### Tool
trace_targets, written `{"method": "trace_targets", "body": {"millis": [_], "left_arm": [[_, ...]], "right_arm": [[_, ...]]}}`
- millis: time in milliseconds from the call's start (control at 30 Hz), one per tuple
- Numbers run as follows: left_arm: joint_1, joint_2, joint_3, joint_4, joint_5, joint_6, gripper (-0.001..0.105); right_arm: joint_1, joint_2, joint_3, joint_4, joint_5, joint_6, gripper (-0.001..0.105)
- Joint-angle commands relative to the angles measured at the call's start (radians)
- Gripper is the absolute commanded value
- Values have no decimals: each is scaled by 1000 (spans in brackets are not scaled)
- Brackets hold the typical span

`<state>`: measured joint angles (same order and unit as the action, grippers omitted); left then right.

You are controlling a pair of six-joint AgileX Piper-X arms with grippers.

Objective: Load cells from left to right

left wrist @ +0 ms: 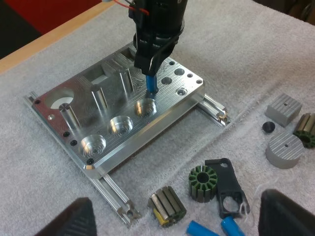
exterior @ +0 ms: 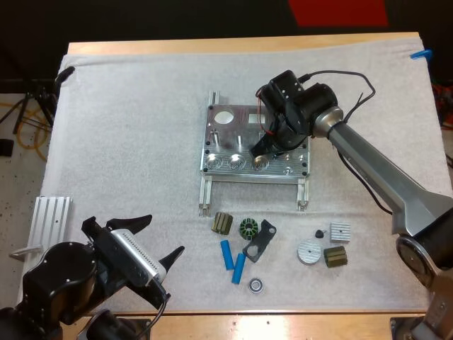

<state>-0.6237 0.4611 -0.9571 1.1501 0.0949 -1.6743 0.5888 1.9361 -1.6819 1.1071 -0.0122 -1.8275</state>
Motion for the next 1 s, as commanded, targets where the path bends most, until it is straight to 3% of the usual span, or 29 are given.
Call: {"method": "trace_targets", "body": {"millis": [0,967], "left_arm": [[-1,-4,-6,-3,-10,-5,67],[-1,-4,-6,-3,-10,-4,67]], "right_arm": [[-1,-1,-2,-3,-11,-9,0],[43,38,-2,60,-9,-12,0]]}}
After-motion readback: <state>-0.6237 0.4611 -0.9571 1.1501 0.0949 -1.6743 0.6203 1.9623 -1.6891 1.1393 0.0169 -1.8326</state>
